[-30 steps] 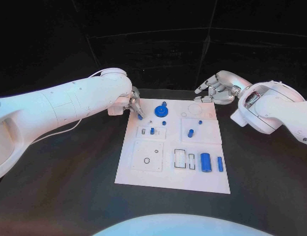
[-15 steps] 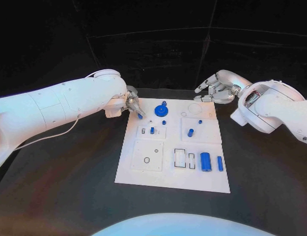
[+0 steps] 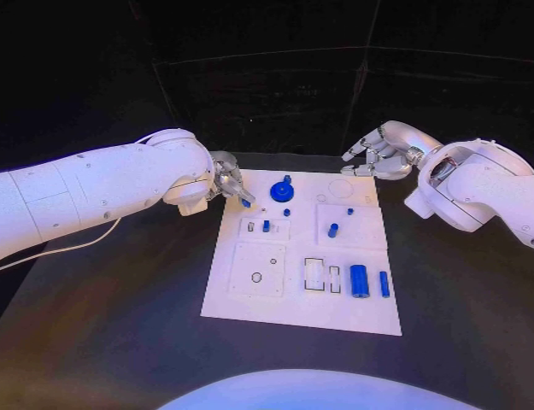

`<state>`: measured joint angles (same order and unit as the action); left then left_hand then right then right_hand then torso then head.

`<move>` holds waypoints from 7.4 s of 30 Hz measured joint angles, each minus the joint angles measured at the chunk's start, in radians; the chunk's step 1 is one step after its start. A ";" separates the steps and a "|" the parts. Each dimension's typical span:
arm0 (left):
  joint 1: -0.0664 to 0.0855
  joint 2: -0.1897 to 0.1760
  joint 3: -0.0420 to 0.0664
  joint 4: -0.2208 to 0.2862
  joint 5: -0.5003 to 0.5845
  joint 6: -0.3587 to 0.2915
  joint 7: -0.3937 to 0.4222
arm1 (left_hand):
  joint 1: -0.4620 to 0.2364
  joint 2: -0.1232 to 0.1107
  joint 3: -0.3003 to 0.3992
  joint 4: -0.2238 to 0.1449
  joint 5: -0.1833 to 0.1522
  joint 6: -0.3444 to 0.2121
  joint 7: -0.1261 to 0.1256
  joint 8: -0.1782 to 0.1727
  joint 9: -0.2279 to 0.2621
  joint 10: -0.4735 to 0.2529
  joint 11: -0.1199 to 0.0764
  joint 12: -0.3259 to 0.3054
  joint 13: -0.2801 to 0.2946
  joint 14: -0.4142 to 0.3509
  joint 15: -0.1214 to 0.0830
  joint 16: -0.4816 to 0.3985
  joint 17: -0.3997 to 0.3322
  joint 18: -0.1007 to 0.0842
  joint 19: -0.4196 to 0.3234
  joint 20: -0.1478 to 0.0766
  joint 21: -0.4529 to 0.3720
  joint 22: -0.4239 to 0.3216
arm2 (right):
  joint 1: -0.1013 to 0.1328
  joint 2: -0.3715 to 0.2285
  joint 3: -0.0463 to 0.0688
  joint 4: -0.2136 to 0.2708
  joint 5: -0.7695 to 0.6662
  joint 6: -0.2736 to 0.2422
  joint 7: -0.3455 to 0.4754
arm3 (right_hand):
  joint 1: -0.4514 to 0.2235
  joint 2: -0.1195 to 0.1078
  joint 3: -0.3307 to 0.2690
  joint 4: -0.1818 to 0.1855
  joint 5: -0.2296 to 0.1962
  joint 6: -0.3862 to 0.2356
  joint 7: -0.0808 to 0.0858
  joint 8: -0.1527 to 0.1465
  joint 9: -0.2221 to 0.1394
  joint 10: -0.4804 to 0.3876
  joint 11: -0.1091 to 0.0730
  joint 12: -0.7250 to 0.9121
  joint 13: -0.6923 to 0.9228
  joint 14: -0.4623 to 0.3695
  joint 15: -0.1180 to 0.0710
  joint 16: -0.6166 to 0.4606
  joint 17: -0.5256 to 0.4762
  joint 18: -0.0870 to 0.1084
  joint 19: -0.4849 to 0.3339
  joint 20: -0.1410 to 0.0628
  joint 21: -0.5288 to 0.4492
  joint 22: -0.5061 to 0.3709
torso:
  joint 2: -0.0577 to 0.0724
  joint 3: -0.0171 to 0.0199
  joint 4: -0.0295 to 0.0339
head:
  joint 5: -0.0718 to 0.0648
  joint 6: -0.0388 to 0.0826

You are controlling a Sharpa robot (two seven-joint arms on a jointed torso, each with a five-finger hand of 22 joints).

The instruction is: Assemble the parts on the task board

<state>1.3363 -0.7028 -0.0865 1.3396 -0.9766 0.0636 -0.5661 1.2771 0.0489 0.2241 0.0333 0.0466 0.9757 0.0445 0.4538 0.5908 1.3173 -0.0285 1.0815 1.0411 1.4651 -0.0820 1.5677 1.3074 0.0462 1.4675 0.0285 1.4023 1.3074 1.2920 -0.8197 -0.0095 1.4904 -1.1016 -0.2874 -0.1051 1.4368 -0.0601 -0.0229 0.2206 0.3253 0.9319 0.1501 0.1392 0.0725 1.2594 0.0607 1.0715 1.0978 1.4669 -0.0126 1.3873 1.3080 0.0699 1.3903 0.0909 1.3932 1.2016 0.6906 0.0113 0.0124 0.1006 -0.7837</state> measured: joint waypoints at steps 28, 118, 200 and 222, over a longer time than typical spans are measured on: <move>-0.061 -0.065 -0.025 0.139 -0.040 -0.120 -0.003 | -0.034 -0.021 0.065 -0.029 -0.003 0.002 -0.002 0.004 0.006 0.009 -0.001 0.006 0.002 0.000 0.000 0.000 0.000 0.000 0.000 0.000 0.000 0.000 | 0.000 0.001 0.000 -0.007 0.000 0.001 0.002 | 0.000 0.000 0.000 0.000 0.000 0.000 0.000 0.000 0.000 0.000 0.000 0.000 0.000 0.000 0.000 0.000 0.000 0.000 0.000 0.000 0.000 0.000 | 0.001 0.0003 -0.0014 | 0.013 -0.011; -0.063 -0.040 -0.029 0.096 -0.057 -0.129 -0.008 | -0.266 -0.101 -0.149 0.076 0.000 -0.017 -0.001 0.078 0.067 -0.037 -0.001 -0.048 -0.065 0.004 -0.011 0.000 0.000 0.000 0.000 -0.014 -0.024 0.000 | 0.000 -0.002 0.000 -0.004 0.000 0.006 0.007 | 0.000 0.000 -0.003 0.003 0.000 -0.003 -0.003 0.004 0.000 0.000 0.000 -0.004 -0.005 0.000 0.000 -0.005 -0.001 0.000 0.000 0.000 -0.004 -0.007 | 0.000 -0.0008 -0.0004 | -0.006 -0.017; -0.068 0.203 -0.063 -0.118 -0.467 -0.152 0.426 | 0.115 -0.099 0.038 -0.092 0.004 0.050 0.082 -0.303 -0.440 -0.261 0.103 -0.830 -0.928 0.004 0.079 -0.226 -0.135 0.093 -0.064 0.061 -0.383 -0.275 | -0.001 0.017 0.000 -0.011 0.000 0.008 0.012 | 0.004 0.004 -0.006 0.006 0.015 -0.003 -0.003 0.008 0.000 0.000 0.000 -0.004 -0.005 0.000 0.000 -0.005 0.000 0.000 0.000 0.000 -0.004 -0.007 | 0.001 0.0003 -0.0014 | -0.035 0.002; -0.076 0.202 -0.063 -0.125 -0.469 -0.184 0.434 | 0.123 -0.086 0.198 -0.140 0.000 0.124 0.080 -0.311 -0.453 -0.147 0.089 -0.892 -0.956 -0.002 0.062 -0.221 -0.150 0.078 -0.046 0.043 -0.320 -0.211 | -0.001 0.021 0.000 -0.013 0.000 0.010 0.015 | 0.008 0.008 -0.006 0.006 0.021 -0.003 -0.003 0.008 0.000 0.000 0.000 -0.004 -0.005 0.000 0.000 -0.005 -0.001 0.000 0.000 0.000 -0.008 -0.007 | 0.001 0.0000 -0.0008 | -0.040 0.002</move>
<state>1.2603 -0.5009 -0.1498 1.2149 -1.4457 -0.1203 -0.1326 1.4004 -0.0373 0.4217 -0.1067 0.0464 1.1001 0.1249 0.1432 0.1378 1.1705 0.0605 0.1895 0.0855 1.4634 -0.0196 1.3470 1.1571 0.1240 1.4212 0.0715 1.0825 1.0965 1.2914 -0.7985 -0.0097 1.4778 -1.1018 -0.2777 -0.0903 1.4447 -0.0522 -0.0290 0.2266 0.3463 0.9287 0.1468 0.1471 0.0725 1.2594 0.0607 1.0676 1.0928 1.4669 -0.0126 1.3825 1.3075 0.0698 1.3903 0.0909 1.3855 1.1946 0.6912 0.0113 0.0116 0.0611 -0.7818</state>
